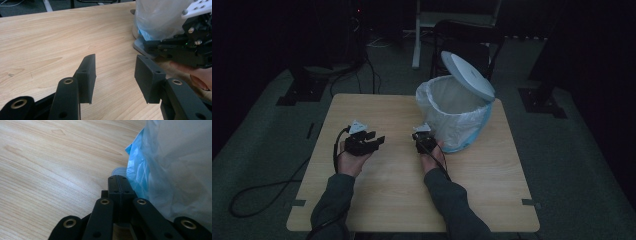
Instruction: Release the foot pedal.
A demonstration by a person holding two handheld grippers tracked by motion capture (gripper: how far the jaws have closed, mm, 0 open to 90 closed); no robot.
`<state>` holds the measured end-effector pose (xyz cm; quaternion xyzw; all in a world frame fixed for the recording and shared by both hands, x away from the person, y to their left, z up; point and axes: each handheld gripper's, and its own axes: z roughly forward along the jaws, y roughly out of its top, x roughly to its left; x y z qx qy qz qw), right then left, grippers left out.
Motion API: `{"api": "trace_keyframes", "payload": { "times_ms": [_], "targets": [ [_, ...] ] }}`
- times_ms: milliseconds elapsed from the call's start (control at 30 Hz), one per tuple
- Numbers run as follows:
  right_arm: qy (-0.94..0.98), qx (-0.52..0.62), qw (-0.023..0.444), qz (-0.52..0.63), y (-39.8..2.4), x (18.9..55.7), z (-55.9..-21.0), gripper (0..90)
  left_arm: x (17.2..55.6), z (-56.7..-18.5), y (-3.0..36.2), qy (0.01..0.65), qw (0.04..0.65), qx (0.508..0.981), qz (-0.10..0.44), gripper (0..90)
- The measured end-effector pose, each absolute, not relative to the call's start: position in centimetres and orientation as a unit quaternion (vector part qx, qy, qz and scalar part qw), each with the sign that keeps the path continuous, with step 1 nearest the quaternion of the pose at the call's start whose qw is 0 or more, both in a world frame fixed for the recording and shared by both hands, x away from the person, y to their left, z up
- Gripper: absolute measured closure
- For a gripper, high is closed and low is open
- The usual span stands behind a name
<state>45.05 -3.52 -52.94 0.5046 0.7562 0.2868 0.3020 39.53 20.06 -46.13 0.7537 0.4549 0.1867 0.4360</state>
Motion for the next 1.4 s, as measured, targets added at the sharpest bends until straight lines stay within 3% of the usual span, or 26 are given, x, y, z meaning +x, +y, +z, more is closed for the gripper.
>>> {"api": "trace_keyframes", "payload": {
  "times_ms": [533,1400],
  "targets": [
    [0.756,0.483,0.334,0.289,-3.5,44.3,-52.2,90.0,39.7,-46.8,19.9,0.458,0.429,0.757,0.182,52.8],
    [0.810,0.418,0.285,0.295,-2.4,41.6,-54.2,90.0,39.8,-47.1,20.0,0.462,0.429,0.755,0.181,52.8]
  ]
}}
